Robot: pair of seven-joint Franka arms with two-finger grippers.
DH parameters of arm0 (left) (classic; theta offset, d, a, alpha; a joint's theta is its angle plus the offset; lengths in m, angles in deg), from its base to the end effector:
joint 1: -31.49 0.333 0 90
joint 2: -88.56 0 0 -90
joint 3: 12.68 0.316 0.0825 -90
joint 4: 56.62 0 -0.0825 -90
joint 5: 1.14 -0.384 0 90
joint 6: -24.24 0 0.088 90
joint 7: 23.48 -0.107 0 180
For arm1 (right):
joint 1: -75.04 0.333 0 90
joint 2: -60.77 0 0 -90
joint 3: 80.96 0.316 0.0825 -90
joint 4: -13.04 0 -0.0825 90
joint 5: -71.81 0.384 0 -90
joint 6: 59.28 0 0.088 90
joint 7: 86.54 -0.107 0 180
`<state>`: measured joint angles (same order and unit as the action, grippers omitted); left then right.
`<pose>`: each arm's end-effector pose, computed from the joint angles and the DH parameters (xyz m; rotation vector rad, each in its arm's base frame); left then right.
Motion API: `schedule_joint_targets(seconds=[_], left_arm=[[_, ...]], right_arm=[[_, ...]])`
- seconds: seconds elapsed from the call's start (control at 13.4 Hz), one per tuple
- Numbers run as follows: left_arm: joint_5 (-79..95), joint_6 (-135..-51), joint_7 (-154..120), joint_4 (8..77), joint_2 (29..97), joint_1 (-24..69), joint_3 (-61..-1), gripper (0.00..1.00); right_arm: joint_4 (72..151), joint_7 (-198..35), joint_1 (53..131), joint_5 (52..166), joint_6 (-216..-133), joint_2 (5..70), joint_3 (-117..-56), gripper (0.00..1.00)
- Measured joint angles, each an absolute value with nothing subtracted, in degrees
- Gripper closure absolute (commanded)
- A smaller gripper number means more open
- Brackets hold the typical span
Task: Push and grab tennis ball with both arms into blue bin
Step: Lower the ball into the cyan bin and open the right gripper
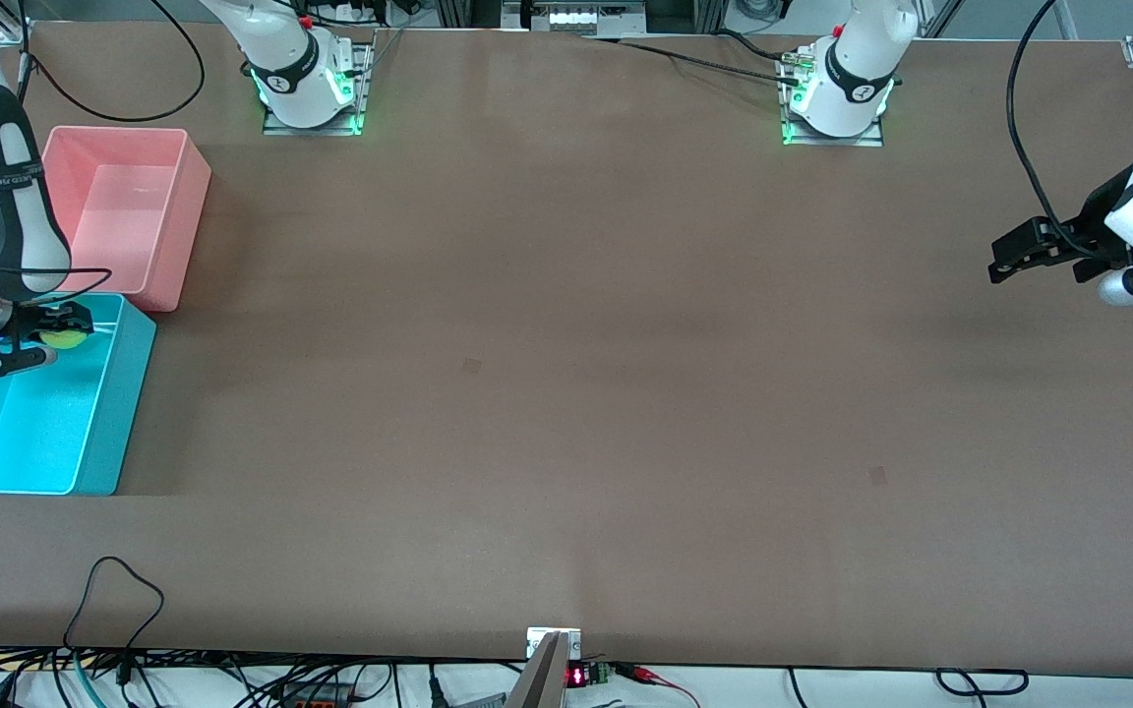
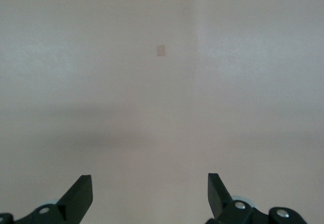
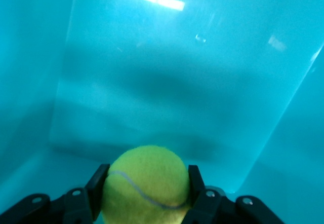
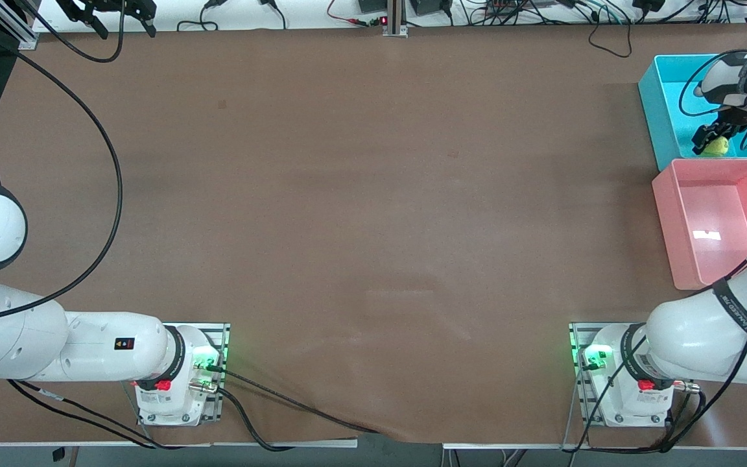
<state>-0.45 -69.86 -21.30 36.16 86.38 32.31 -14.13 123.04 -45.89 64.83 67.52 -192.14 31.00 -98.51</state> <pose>0.5705 -0.0072 0.5863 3.1286 0.0438 -0.0240 0.5483 -0.2822 0.2236 2.9783 0.4647 -0.2994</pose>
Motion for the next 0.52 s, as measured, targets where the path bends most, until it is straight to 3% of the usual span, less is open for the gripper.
schedule_joint_targets(seconds=[0.22, 0.45, 0.52], left_arm=[[-0.45, -69.86, -21.31, 36.13, 86.5, 32.31, -14.3, 0.0], [-0.45, -69.85, -21.31, 36.13, 86.51, 32.31, -14.3, 0.0], [-0.45, -69.85, -21.31, 36.13, 86.51, 32.31, -14.3, 0.0]], right_arm=[[123.0, -45.85, 64.56, 67.51, -193.48, 29.46, -98.5, 0.37], [122.95, -45.85, 64.56, 67.51, -194.78, 28.39, -98.49, 0.05], [122.95, -45.85, 64.56, 67.51, -195.15, 28.18, -98.48, 0.0]])
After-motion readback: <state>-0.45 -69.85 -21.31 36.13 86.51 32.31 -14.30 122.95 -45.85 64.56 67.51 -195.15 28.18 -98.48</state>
